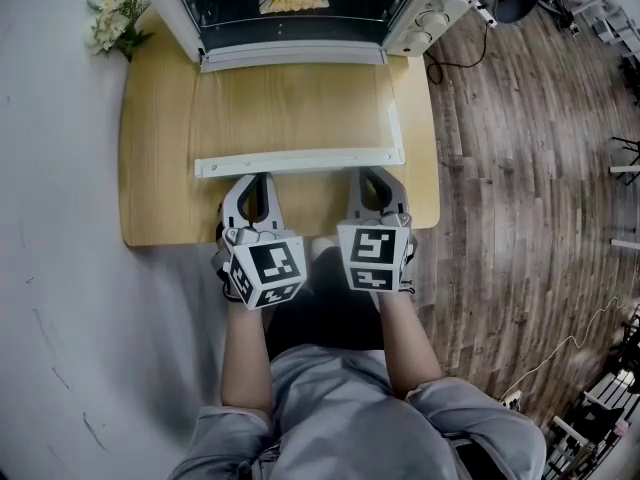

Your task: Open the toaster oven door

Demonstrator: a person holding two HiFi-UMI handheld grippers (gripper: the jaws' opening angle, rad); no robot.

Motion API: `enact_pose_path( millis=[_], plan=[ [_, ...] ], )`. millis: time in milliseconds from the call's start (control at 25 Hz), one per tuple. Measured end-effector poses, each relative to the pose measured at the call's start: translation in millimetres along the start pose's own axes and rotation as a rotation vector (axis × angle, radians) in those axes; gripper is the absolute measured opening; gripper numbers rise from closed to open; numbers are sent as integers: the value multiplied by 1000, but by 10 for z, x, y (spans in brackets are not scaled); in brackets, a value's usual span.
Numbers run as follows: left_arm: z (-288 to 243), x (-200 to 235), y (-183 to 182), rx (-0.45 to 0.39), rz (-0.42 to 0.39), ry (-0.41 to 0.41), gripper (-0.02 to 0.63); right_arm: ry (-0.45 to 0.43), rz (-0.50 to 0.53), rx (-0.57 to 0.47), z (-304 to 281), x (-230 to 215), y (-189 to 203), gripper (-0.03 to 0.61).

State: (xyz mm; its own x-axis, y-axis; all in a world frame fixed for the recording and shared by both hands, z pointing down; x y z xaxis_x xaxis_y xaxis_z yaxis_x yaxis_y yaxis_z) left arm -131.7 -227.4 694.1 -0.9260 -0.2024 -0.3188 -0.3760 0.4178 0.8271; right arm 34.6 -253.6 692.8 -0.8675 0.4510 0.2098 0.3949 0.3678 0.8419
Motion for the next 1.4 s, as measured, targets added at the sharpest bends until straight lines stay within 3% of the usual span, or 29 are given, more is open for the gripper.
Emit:
enact_pose_path(
  millis=[200, 400, 680, 800, 1120, 1400],
  plan=[
    [-15, 4, 9, 21, -10, 9, 2, 27, 107, 52, -15, 53, 1, 0],
    [-3, -24, 4, 19, -22, 28, 3, 23, 134, 82, -10, 56, 7, 0],
    [188, -72, -45, 62, 7, 79, 3, -15, 86, 141, 203, 11, -54, 0],
    [379, -16, -199, 52, 58, 91, 3, -38, 45, 143, 414, -10, -174, 0],
    [931, 315, -843, -34, 241, 67, 3, -46, -40, 40, 1007, -184, -834, 0],
    [1434, 579, -1360, -107, 325, 60, 3, -31, -77, -95, 1533, -299, -1439, 0]
  ],
)
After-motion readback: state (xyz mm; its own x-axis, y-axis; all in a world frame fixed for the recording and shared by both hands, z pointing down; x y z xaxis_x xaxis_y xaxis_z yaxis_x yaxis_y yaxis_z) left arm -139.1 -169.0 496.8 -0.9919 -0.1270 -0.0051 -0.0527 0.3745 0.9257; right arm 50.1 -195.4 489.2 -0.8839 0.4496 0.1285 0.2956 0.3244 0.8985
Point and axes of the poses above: the fingertips, and each gripper's own axes: z backward along the fingers, x to its left, y out of its underside, the point moved 5 cm from there along z, backward along the fingers, and after that the axes turned 3 degrees about -y, right-handed, at the moved point
